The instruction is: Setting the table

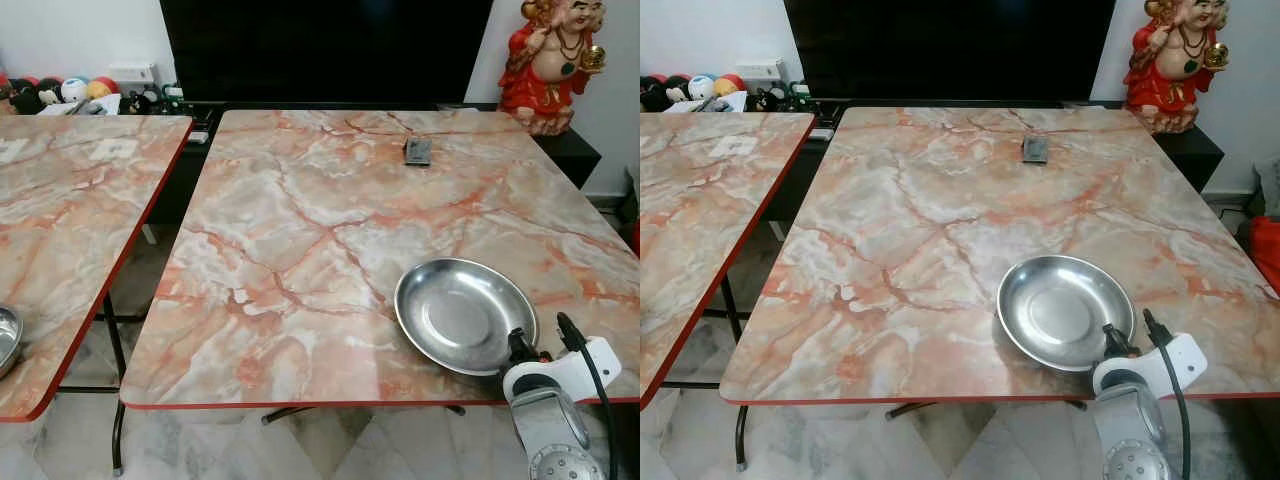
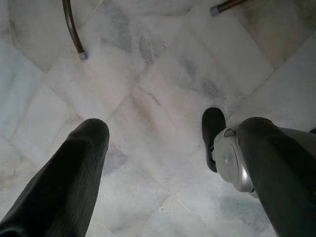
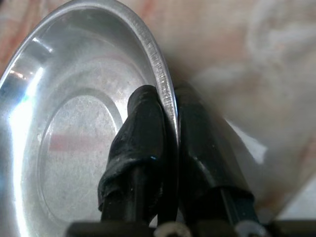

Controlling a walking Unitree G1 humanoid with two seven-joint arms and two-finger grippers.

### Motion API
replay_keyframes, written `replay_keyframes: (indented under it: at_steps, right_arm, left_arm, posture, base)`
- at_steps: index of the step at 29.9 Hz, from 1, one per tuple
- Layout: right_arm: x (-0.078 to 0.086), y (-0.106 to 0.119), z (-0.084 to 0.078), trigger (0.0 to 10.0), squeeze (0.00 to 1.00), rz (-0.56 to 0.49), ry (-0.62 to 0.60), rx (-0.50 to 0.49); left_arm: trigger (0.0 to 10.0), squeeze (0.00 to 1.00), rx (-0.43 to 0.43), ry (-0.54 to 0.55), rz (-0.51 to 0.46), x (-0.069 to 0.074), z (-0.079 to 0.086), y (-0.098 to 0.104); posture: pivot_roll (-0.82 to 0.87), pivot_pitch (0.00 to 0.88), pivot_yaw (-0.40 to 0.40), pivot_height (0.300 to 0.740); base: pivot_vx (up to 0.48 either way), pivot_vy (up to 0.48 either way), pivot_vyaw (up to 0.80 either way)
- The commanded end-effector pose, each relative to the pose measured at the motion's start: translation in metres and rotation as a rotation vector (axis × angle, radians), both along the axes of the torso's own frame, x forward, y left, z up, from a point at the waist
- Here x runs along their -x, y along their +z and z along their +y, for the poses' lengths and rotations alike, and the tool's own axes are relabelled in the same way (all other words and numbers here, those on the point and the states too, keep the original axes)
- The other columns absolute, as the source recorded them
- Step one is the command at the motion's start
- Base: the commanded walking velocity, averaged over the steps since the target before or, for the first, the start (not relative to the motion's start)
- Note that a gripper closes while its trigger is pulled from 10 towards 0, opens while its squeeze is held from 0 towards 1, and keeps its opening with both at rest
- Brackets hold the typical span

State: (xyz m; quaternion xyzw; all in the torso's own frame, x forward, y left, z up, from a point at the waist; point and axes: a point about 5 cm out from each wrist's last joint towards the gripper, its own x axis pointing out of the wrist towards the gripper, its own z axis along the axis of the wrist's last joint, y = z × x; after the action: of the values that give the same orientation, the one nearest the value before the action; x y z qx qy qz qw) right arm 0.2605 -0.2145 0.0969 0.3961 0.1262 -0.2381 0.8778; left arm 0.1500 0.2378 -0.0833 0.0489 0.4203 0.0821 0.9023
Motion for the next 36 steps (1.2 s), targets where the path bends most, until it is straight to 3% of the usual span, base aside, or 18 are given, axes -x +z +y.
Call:
replay_keyframes:
  at_steps: [1, 15, 16, 34, 35, 36]
  right_arm:
    - [0.003, 0.006, 0.004, 10.0, 0.00, -0.018, 0.009, -0.007]
    - [0.008, 0.003, 0.006, 10.0, 0.00, 0.008, 0.027, -0.028]
    - [0.009, 0.003, 0.006, 10.0, 0.14, 0.013, 0.027, -0.025]
    - [0.015, 0.000, 0.006, 10.0, 0.16, 0.064, 0.049, 0.004]
    - [0.015, 0.001, 0.006, 10.0, 0.35, 0.067, 0.055, 0.010]
    - [0.015, 0.001, 0.006, 10.0, 0.35, 0.067, 0.055, 0.010]
  left_arm:
    - [10.0, 0.00, -0.005, -0.018, 0.037, 0.008, 0.000, -0.004]
    - [10.0, 0.00, -0.003, -0.028, 0.044, 0.008, -0.003, -0.005]
    - [10.0, 0.00, -0.002, -0.027, 0.045, 0.009, -0.003, -0.005]
    - [10.0, 0.00, 0.003, -0.037, 0.053, 0.009, -0.005, -0.006]
    - [10.0, 0.00, 0.003, -0.038, 0.055, 0.008, -0.006, -0.006]
    - [10.0, 0.00, 0.003, -0.038, 0.055, 0.008, -0.006, -0.006]
  posture:
    - [-0.04, 0.105, -0.023, 0.740]
    - [-0.04, 0.111, -0.031, 0.740]
    - [-0.04, 0.111, -0.031, 0.740]
    - [-0.04, 0.109, -0.034, 0.740]
    - [-0.05, 0.109, -0.035, 0.740]
    - [-0.05, 0.109, -0.035, 0.740]
  base:
    - [0.000, 0.000, 0.00]
    - [0.000, 0.000, 0.00]
    - [0.000, 0.000, 0.00]
    - [0.000, 0.000, 0.00]
    - [0.000, 0.000, 0.00]
    - [0.000, 0.000, 0.00]
